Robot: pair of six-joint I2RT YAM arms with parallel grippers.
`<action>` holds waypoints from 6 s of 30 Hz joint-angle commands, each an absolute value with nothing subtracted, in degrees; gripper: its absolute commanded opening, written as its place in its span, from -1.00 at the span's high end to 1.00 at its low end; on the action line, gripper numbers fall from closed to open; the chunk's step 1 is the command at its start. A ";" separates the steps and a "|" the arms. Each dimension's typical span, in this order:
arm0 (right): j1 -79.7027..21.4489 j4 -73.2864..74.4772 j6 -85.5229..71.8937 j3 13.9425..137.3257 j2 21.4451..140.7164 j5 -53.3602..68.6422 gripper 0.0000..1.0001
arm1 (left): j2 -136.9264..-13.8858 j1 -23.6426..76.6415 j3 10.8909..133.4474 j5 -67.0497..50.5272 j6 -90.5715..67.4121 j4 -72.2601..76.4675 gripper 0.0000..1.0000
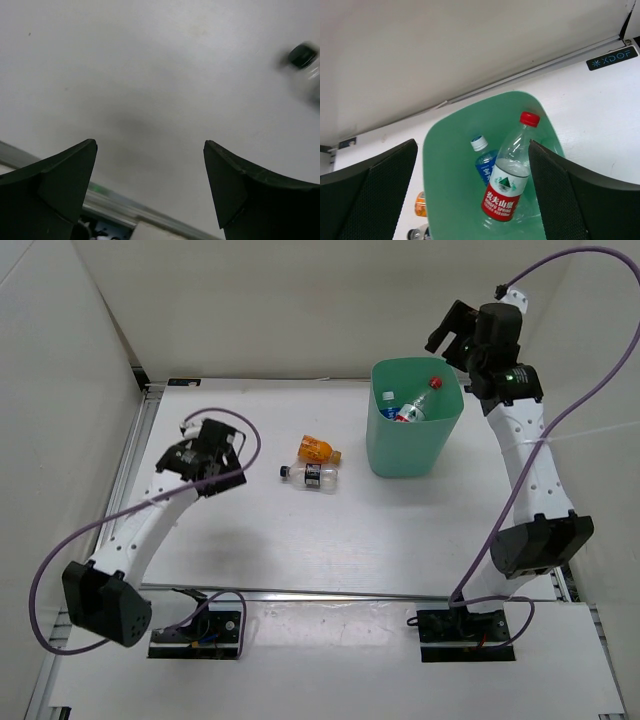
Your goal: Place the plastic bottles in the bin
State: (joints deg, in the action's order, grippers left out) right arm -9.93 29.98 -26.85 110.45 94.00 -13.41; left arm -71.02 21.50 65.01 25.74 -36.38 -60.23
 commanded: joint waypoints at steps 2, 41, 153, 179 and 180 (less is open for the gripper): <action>-10.11 30.75 -29.96 110.14 87.90 -12.31 -0.87 | -79.33 16.62 76.10 15.94 -43.23 -60.21 -0.95; -10.46 32.96 -27.25 81.74 64.69 -15.03 -0.99 | -107.58 20.39 78.31 -15.47 -82.18 -37.62 -0.98; -9.93 64.25 -42.19 55.20 29.44 -32.52 -0.99 | -133.06 32.87 147.39 -14.77 -59.59 -21.36 0.14; -9.93 60.64 -39.73 56.16 33.49 -30.85 -0.99 | -114.63 29.11 129.49 -14.50 -53.61 -20.30 -1.00; -9.93 60.12 -39.73 56.68 33.49 -31.46 -0.99 | -112.52 27.53 124.68 -14.50 -54.66 -20.30 -1.00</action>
State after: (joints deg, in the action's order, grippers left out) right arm -10.09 62.61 -41.71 54.52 33.34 -30.44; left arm -125.73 33.39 130.43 -15.59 -54.06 -21.21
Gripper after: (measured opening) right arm 0.995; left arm 0.997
